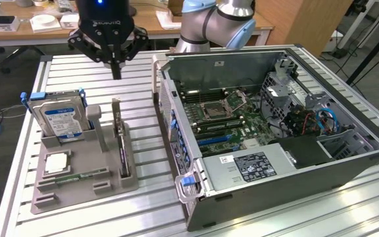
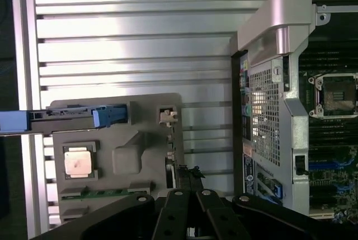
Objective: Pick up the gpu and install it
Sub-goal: 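Reach for the gpu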
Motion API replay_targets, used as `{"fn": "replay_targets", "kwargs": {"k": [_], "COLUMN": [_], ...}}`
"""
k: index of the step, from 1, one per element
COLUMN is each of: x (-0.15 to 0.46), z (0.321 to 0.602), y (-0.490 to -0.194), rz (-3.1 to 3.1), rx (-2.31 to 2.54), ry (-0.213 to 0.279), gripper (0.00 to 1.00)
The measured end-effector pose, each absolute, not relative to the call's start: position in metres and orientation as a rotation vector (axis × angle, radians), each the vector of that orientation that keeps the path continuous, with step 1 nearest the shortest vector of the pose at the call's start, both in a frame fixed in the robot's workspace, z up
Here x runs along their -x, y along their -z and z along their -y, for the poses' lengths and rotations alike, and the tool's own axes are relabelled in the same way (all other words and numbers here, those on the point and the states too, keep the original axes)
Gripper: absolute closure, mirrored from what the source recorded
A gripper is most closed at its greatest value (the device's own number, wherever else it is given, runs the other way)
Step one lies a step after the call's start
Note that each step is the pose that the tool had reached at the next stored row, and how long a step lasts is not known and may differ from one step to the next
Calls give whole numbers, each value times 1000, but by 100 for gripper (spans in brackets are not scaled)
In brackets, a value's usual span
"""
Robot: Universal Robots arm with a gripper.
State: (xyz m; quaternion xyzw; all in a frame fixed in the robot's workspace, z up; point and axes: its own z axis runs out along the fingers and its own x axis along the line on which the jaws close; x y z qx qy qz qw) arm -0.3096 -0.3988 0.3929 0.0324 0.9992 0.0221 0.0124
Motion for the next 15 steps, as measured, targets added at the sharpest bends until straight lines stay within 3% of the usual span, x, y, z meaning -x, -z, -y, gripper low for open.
{"fn": "replay_targets", "kwargs": {"k": [15], "x": [322], "z": [399], "y": [-393], "rz": [-3114], "rx": [-101], "ry": [-69], "gripper": [89]}}
